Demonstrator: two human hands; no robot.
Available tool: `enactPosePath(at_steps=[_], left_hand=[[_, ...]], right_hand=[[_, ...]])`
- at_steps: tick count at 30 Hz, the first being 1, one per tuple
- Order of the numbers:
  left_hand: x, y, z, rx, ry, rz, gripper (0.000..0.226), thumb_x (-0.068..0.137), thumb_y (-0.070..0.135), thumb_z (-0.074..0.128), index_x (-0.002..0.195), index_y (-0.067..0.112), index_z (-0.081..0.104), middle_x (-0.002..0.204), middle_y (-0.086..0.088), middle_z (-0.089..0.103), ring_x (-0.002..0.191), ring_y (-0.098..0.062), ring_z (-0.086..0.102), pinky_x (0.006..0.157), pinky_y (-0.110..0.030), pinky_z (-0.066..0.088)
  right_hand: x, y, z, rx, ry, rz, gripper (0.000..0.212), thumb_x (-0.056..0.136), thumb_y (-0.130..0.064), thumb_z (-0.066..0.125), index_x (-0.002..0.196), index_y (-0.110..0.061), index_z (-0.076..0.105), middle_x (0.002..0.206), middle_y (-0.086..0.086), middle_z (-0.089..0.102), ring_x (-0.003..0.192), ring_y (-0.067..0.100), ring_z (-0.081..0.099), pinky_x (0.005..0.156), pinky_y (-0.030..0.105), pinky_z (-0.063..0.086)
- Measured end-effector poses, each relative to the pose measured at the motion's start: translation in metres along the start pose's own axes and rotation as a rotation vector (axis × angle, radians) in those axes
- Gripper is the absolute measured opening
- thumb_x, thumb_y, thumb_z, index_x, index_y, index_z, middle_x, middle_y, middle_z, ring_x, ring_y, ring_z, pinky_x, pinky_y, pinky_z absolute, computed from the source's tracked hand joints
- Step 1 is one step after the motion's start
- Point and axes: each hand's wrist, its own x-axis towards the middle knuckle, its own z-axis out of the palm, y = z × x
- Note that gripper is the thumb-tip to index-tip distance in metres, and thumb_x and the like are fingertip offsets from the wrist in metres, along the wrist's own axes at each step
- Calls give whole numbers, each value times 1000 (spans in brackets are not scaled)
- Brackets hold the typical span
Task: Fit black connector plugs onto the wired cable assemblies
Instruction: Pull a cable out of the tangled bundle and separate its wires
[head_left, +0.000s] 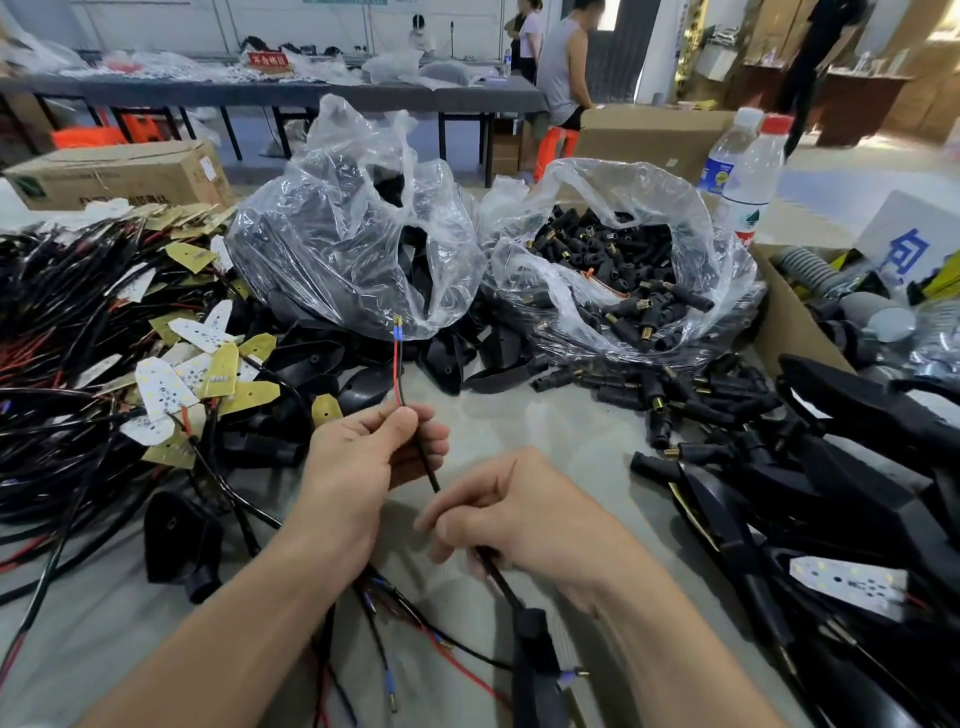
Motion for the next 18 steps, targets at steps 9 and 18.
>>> enactPosePath(at_steps=[9,18], left_hand=[[6,-4,-5,246,38,91,24,99,-6,55,96,5,76,68,-9,73,54,-15,65,52,-21,54],[3,-13,-7,880,-24,258,43,90,14,72,73,53,74,76,31,72,75,4,67,62,-12,48]], right_hand=[[-4,-4,-34,173,417,-6,32,87,1,65,84,-24,84,83,-5,78,61,6,66,68,35,56],[-1,8,-25,-938,710,286,78,91,-21,54,159,-17,17,170,11,8,155,31,8,127,42,7]])
